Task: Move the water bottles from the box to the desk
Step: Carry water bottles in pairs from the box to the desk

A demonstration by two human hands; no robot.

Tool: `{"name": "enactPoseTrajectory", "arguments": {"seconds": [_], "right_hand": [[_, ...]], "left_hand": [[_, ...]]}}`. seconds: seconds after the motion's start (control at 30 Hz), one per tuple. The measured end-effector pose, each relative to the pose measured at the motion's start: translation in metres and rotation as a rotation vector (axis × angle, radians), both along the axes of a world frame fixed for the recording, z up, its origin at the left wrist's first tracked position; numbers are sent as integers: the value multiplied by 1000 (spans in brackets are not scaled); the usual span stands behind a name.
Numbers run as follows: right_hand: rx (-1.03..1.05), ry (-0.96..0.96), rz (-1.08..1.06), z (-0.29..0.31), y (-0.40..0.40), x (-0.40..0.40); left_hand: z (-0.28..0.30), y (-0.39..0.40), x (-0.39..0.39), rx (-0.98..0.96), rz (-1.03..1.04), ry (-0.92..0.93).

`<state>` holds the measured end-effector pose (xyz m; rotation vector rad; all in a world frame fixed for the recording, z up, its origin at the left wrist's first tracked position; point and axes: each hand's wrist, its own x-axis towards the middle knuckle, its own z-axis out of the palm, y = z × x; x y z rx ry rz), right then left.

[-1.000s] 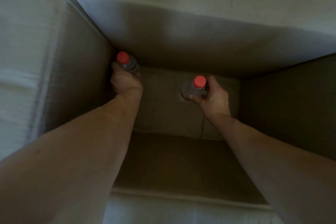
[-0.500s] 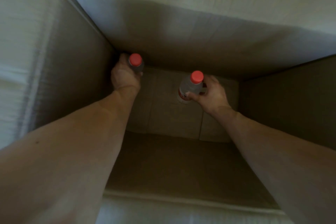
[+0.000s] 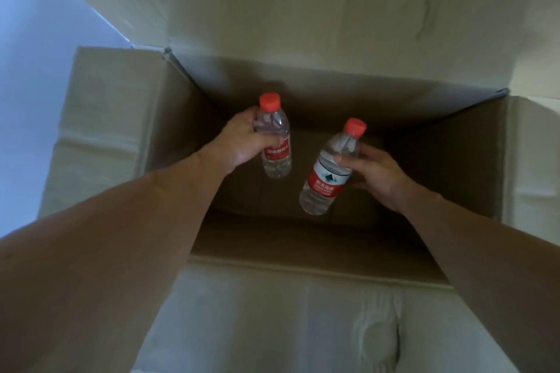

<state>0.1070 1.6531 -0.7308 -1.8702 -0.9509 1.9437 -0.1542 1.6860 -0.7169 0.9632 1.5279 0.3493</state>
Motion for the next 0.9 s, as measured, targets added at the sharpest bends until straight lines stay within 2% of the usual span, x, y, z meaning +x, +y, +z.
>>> {"name": "enactPoseTrajectory", "arguments": {"seconds": [0.17, 0.33, 0.47, 0.9], "right_hand": [[-109, 147, -48, 59, 9, 11], [-154, 225, -195, 109, 17, 16], [-162, 258, -313, 146, 19, 21], [-165, 403, -263, 270, 7, 54]], "left_hand": [[64, 1, 14, -178, 67, -182], [115, 0, 34, -261, 17, -230], [155, -1, 51, -266, -28, -223], [302, 8, 96, -217, -137, -229]]}}
